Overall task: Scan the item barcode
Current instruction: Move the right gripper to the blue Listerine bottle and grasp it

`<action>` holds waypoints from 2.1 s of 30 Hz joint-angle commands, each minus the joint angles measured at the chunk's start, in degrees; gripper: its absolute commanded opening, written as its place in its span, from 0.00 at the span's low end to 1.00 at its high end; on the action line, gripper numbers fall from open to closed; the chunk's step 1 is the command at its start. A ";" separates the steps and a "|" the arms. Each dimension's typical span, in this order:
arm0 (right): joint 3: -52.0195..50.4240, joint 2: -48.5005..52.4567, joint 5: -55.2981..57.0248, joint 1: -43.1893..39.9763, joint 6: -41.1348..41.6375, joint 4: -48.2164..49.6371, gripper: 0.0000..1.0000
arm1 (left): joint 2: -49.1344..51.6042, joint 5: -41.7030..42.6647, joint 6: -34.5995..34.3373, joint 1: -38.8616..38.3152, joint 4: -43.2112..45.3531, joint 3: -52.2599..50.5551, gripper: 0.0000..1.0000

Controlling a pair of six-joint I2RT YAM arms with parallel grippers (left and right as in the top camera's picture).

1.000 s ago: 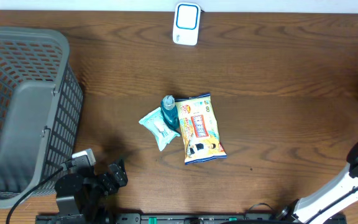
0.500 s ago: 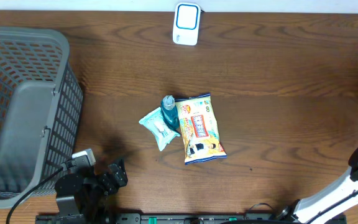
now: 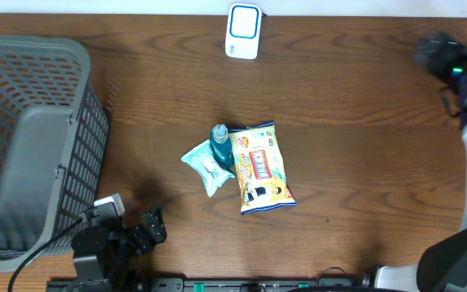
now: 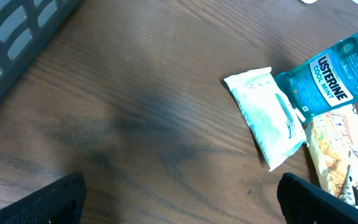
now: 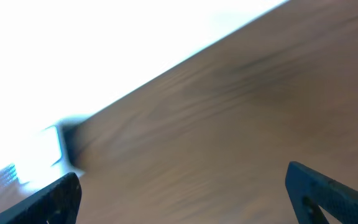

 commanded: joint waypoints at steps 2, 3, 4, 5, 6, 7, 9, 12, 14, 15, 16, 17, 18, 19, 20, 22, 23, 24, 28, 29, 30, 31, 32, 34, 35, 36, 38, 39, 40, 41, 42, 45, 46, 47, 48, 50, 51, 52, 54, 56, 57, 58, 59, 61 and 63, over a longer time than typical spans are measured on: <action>0.22 0.68 -25.24 11.30 2.10 -4.28 0.99 | -0.11 0.68 0.72 0.24 0.02 0.04 0.98; 0.22 0.79 -26.93 13.66 2.08 -5.01 0.99 | -0.11 0.68 0.72 0.24 0.02 0.04 0.98; 0.22 0.90 -28.79 17.25 2.08 -5.57 0.99 | -0.11 0.68 0.72 0.24 0.02 0.04 0.98; 0.22 0.90 -29.16 19.71 2.05 -6.12 0.99 | -0.11 0.68 0.72 0.24 0.02 0.04 0.98; 0.22 0.90 -29.11 21.77 2.03 -6.69 0.99 | -0.11 0.68 0.72 0.24 0.02 0.04 0.98; 0.22 0.90 -29.14 23.82 2.03 -7.06 0.99 | -0.11 0.68 0.72 0.24 0.02 0.04 0.98; 0.22 0.90 -28.96 28.09 1.86 -7.61 0.99 | -0.11 0.68 0.72 0.24 0.02 0.04 0.98; 0.22 0.90 -28.89 33.20 -0.63 -7.63 0.99 | -0.11 0.68 0.72 0.24 0.02 0.04 0.98; 0.22 0.90 -28.83 36.17 -2.73 -7.67 0.99 | -0.11 0.68 0.72 0.24 0.02 0.04 0.98; 0.22 0.90 -28.33 37.53 -4.48 -8.00 0.99 | -0.11 0.68 0.72 0.24 0.02 0.04 0.98; 0.22 0.90 -27.41 38.69 -5.73 -8.44 0.99 | -0.11 0.68 0.72 0.24 0.02 0.04 0.98; 0.22 0.90 -25.79 40.06 -7.15 -9.22 0.99 | -0.11 0.68 0.72 0.24 0.02 0.04 0.98; 0.22 0.87 -24.44 41.00 -8.04 -9.88 0.99 | -0.11 0.68 0.72 0.24 0.02 0.04 0.98; 0.22 0.90 -22.71 41.86 -8.46 -10.69 0.99 | -0.11 0.68 0.72 0.24 0.02 0.04 0.98; 0.22 0.87 -20.65 42.66 -8.57 -11.72 0.99 | -0.11 0.68 0.72 0.24 0.02 0.04 0.98; 0.22 0.87 -18.49 43.80 -11.19 -13.75 0.99 | -0.11 0.68 0.72 0.24 0.02 0.04 0.98; 0.22 0.85 -18.29 44.57 -14.56 -15.32 0.99 | -0.11 0.68 0.72 0.24 0.02 0.04 0.98; 0.22 0.85 -18.27 45.13 -17.46 -16.76 0.99 | -0.11 0.68 0.72 0.24 0.02 0.04 0.98; 0.26 0.76 -13.46 46.53 -23.80 -21.88 0.99 | -0.11 0.68 0.72 0.24 0.02 0.04 0.98; 0.33 0.76 -11.67 46.86 -24.94 -23.08 0.99 | -0.11 0.68 0.72 0.24 0.02 0.04 0.98; 0.44 0.74 -10.38 47.01 -25.66 -23.89 0.99 | -0.11 0.68 0.72 0.24 0.02 0.04 0.98; 0.52 0.70 -9.05 47.17 -25.75 -24.44 0.99 | -0.11 0.68 0.72 0.24 0.02 0.04 0.98; 0.59 0.55 -7.93 47.21 -25.66 -24.65 0.99 | -0.11 0.68 0.72 0.24 0.02 0.04 0.98; 0.61 0.09 -6.75 47.21 -24.30 -24.63 0.99 | -0.11 0.68 0.72 0.24 0.02 0.04 0.98; 0.61 -0.11 -6.78 47.19 -22.58 -24.30 0.99 | -0.11 0.68 0.72 0.24 0.02 0.04 0.98; 0.61 -0.26 -6.78 47.21 -20.48 -24.00 0.99 | -0.11 0.68 0.72 0.24 0.02 0.04 0.98; 0.61 -0.31 -6.80 47.39 -15.69 -23.39 0.99 | -0.11 0.68 0.72 0.24 0.02 0.04 0.98; 0.61 -0.31 -6.80 47.60 -14.91 -23.28 0.99 | -0.11 0.68 0.72 0.24 0.02 0.04 0.98; 0.61 -0.31 -6.69 48.02 -15.23 -23.23 0.99 | -0.11 0.68 0.72 0.24 0.02 0.04 0.98; 0.61 -0.31 -6.08 48.46 -15.80 -23.02 0.99 | -0.11 0.68 0.72 0.24 0.02 0.04 0.98; 0.61 -0.28 -4.76 49.03 -15.85 -22.69 0.99 | -0.11 0.68 0.72 0.24 0.02 0.04 0.98; 0.61 -0.28 0.39 51.49 -15.78 -20.76 0.99 | -0.11 0.68 0.72 0.24 0.02 0.04 0.98; 0.61 -0.24 0.98 52.39 -15.78 -19.98 0.99 | -0.11 0.68 0.72 0.24 0.02 0.04 0.98; 0.61 -0.24 1.14 53.46 -15.78 -19.10 0.99 | -0.11 0.68 0.72 0.24 0.02 0.04 0.98; 0.61 -0.17 1.18 54.84 -15.78 -17.94 0.99 | -0.11 0.68 0.72 0.24 0.02 0.04 0.98; 0.61 0.20 2.91 56.48 -15.06 -16.61 0.99 | -0.11 0.68 0.72 0.24 0.02 0.04 0.98; 0.61 0.55 5.20 57.24 -13.77 -15.98 0.99 | -0.11 0.68 0.72 0.24 0.02 0.04 0.98; 0.61 1.20 8.33 58.18 -12.37 -15.23 0.99 | -0.11 0.68 0.72 0.24 0.02 0.04 0.98; 0.61 2.56 13.81 59.45 -10.62 -13.86 0.99 | -0.11 0.68 0.72 0.24 0.02 0.04 0.98; 0.61 4.44 19.91 60.81 -8.37 -12.15 0.99 | -0.11 0.68 0.72 0.24 0.02 0.04 0.98; 0.61 5.40 21.92 61.37 -7.54 -11.37 0.99 | -0.11 0.68 0.72 0.24 0.02 0.04 0.98; 0.61 6.38 22.91 61.79 -7.08 -10.73 0.99 | -0.11 0.68 0.72 0.24 0.02 0.04 0.98; 0.61 7.28 22.93 62.01 -6.86 -10.16 0.99 | -0.11 0.68 0.72 0.24 0.02 0.04 0.98; 0.61 9.16 22.56 62.23 -5.84 -9.22 0.99 | -0.11 0.68 0.72 0.24 0.02 0.04 0.98; 0.61 10.82 22.53 62.27 -4.83 -8.44 0.99 | -0.11 0.68 0.72 0.24 0.02 0.04 0.98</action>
